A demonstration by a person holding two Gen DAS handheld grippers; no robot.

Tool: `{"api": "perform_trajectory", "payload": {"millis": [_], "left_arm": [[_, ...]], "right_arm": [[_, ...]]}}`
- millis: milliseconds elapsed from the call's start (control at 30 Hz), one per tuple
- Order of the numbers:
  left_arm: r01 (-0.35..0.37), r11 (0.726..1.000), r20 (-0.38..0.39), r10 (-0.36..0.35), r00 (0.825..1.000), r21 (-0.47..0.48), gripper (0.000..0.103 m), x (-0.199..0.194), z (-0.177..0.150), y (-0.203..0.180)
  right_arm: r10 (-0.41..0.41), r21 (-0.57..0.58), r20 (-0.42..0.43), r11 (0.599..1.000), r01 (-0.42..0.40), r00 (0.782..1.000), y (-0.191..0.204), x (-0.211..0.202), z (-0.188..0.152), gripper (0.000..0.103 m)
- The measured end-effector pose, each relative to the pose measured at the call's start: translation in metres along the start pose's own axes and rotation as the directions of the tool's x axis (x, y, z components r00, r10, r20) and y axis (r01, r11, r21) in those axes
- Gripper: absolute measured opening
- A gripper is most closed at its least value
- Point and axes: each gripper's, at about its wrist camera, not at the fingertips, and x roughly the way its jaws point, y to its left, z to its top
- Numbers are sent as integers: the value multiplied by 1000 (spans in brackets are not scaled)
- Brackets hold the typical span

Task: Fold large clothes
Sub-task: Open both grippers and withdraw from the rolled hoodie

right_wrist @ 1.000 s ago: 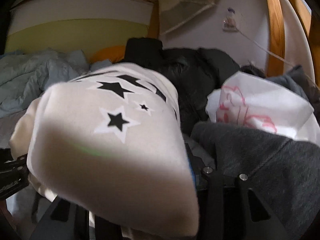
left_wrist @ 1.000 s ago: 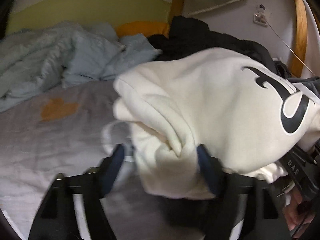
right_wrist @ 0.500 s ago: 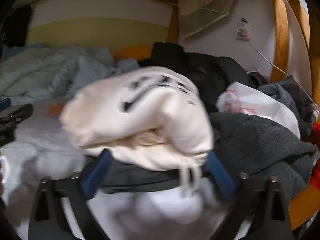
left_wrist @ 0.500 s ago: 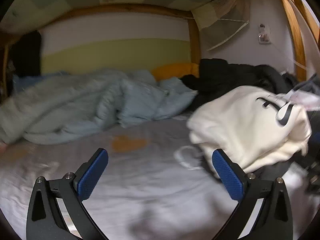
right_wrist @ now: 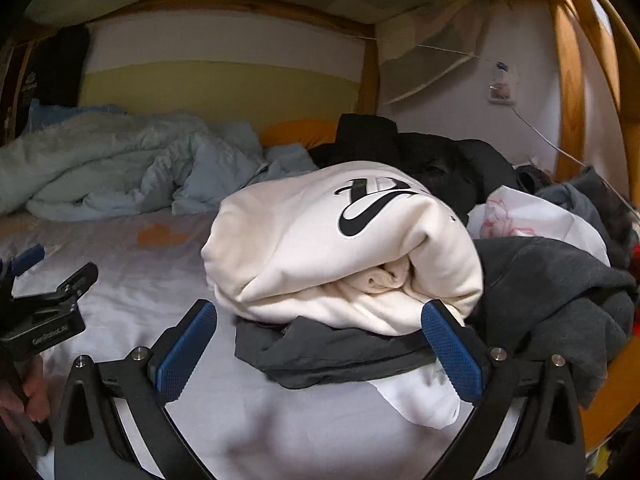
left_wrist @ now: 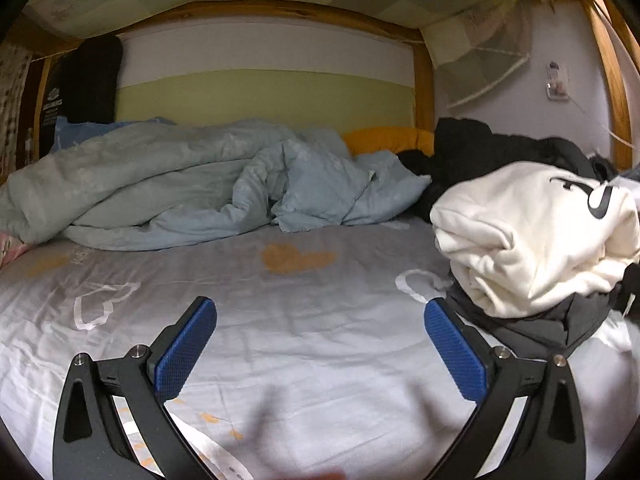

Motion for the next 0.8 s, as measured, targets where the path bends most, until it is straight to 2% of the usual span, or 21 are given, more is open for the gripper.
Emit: {"api": "perform_trajectory", "payload": {"millis": [100,233,500,600,733,800], "left_arm": [[-6,1000,8,6,1000,-2,103,-1,-1,3],[-7,1000,1,7,1000,12,103,-2,-2,2],[-2,1000,8,1,1000,18,103,-6,-3,2],[-1,1000,1,1,1000,15,103,-4,-3,2],[-8,1000,-10,8,1000,13,103,-2,-4,3],[-7,1000,-11,8,1000,14,103,-2,-4,3]], "right_arm": [[63,60,-44,996,-61,997,-5,8,2,103],[31,34,-37,999,-30,999,-4,10,1,103],[35,42,-59,999,-32,998,-6,14,0,103],[-2,-6,-27,1000,2,1000,1,9,0,103],[56,2,-57,998,-56,997,3,14,0,103],[46,11,-72,999,-45,996,2,17,0,103]]}}
